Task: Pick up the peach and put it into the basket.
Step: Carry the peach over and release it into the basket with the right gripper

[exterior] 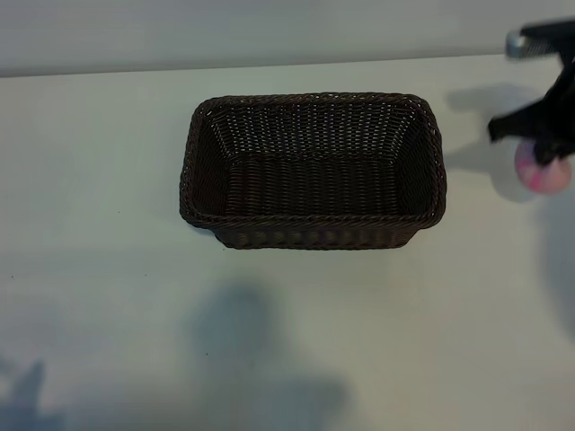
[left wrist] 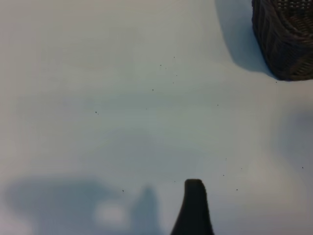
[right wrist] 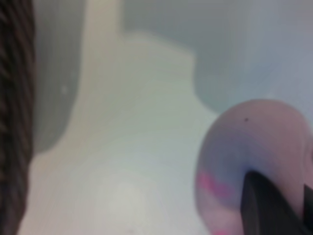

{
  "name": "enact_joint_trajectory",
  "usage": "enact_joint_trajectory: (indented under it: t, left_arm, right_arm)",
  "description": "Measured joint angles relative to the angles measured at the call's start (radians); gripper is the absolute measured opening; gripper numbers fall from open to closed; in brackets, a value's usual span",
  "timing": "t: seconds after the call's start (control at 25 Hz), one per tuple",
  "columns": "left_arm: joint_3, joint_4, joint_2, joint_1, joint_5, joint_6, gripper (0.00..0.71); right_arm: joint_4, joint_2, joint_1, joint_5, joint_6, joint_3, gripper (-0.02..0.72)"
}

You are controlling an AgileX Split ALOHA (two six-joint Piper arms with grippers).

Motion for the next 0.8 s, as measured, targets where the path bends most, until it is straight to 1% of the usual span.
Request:
enact_joint_trajectory:
  t: [0.16,0.28,0.36,0.48,0.6,0.68,0.8]
  left_arm:
    - [0.000,0.000,0.000,0.000,0.000,0.000,0.591]
    - [0.000,0.000,0.000,0.000,0.000,0.000,0.591]
    - [0.000,0.000,0.000,0.000,0.001,0.000,0.591]
    - [0.000,0.000,0.000,0.000,0.001,0.000,0.591]
    - [0.000,0.000,0.000,0.000,0.001,0.000,0.591]
    - [0.000,0.000,0.000,0.000,0.001,0.000,0.591]
    - [0.000,0.000,0.000,0.000,0.001,0.000,0.591]
  right_arm:
    - [0.004,-0.041,0.000,0.092,-0.010,-0.089,0.044]
    - [0.005,-0.046,0.000,0.125,-0.013,-0.140,0.044]
    - [0.022,-0.046,0.001,0.133,-0.015,-0.154,0.044]
    - [0.041,-0.046,0.028,0.136,-0.015,-0.163,0.044]
    - [0.074,-0.046,0.097,0.118,-0.015,-0.164,0.044]
    - [0.094,-0.046,0.157,0.097,-0.015,-0.164,0.044]
    - [0.116,-0.044,0.253,0.034,-0.015,-0.164,0.044]
